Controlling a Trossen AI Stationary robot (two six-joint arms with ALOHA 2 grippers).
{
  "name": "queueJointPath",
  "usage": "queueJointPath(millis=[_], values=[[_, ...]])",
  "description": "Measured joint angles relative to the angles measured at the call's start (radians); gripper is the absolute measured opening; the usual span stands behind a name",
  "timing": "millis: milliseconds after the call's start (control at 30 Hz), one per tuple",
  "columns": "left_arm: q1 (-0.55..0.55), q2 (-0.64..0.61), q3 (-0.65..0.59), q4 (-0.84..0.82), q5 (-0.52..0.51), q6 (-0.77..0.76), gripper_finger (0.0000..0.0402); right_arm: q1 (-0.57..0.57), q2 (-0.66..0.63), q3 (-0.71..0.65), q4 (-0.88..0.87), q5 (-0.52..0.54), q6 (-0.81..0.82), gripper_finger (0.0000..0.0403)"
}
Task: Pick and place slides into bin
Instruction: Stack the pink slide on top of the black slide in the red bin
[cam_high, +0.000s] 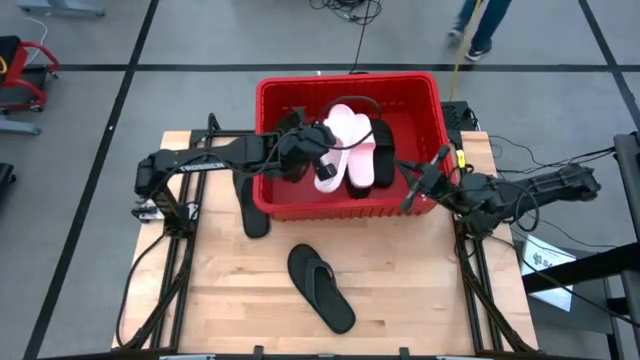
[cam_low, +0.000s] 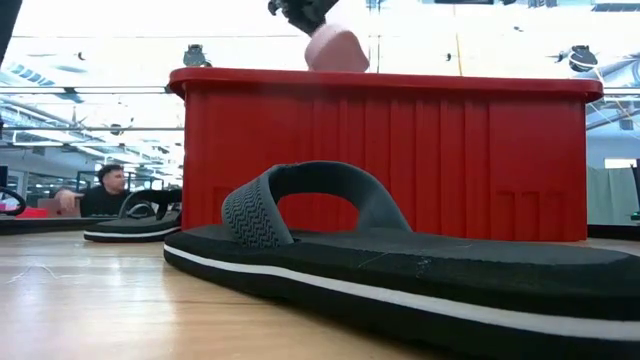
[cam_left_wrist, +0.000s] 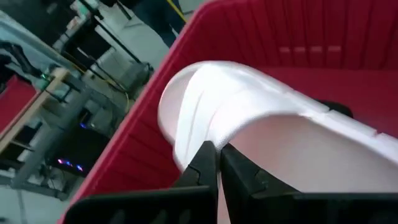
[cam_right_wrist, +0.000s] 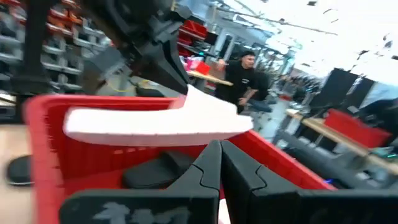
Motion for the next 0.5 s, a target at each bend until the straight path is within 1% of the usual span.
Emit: queueJointPath(millis=[67, 133, 200, 267, 433, 500], values=[[-0.001, 0.018, 0.001, 0.057, -0.016, 0.023, 0.0000, -0.026, 0.023, 0.000, 0.042, -0.004, -0.059, 0.0001], [-0.001, 0.024, 0.000, 0.052, -0.015, 0.039, 0.0000, -0.053, 0.051, 0.000, 0.089, -0.045, -0.110, 0.0005], [-0.005, 0.039, 0.001, 0.090, -0.013, 0.048, 0.0000, -0.079, 0.079, 0.000, 0.109, -0.097, -0.137, 0.0014], [-0.007, 0.041, 0.000, 0.078, -0.006, 0.049, 0.0000, -0.104, 0.110, 0.000, 0.143, -0.132, -0.144, 0.0027], [-0.008, 0.039, 0.000, 0.085, -0.003, 0.047, 0.0000, -0.157, 0.173, 0.000, 0.214, -0.135, -0.145, 0.0069], [-0.008, 0.039, 0.000, 0.085, -0.004, 0.047, 0.0000, -0.177, 0.202, 0.000, 0.275, -0.193, -0.135, 0.0085]])
